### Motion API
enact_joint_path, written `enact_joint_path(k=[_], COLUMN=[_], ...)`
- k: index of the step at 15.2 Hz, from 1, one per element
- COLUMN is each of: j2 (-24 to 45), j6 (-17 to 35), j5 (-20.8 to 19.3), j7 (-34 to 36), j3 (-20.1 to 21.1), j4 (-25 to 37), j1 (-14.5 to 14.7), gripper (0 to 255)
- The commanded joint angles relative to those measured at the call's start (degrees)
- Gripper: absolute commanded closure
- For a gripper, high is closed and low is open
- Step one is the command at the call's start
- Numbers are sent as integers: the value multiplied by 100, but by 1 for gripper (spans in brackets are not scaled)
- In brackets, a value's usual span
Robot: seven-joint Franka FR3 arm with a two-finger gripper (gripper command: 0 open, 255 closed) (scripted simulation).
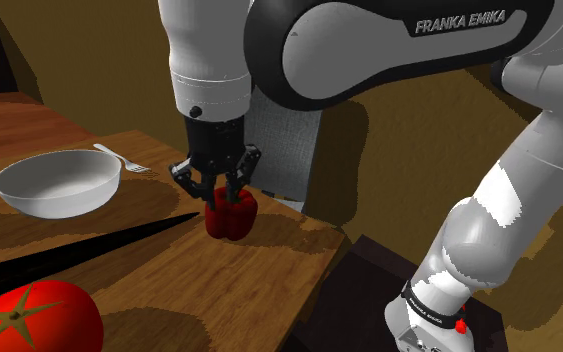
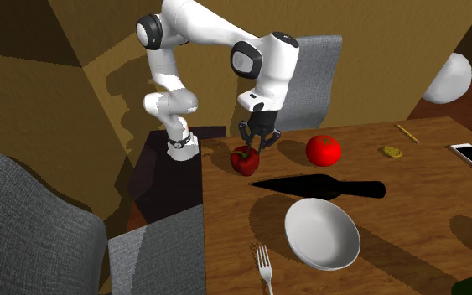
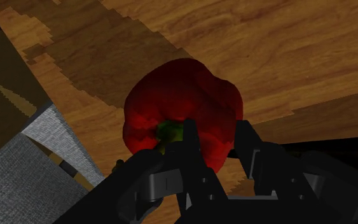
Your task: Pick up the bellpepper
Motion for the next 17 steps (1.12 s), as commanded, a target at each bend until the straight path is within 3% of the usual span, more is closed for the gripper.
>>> enact_joint_path(k=[1, 17], j2=[-10, 184], j6=[-78, -1196], j5=[9, -116], j7=[-15, -76], j3=[-5, 47], j4=[64, 1317], j1=[-2, 2], gripper=[255, 255])
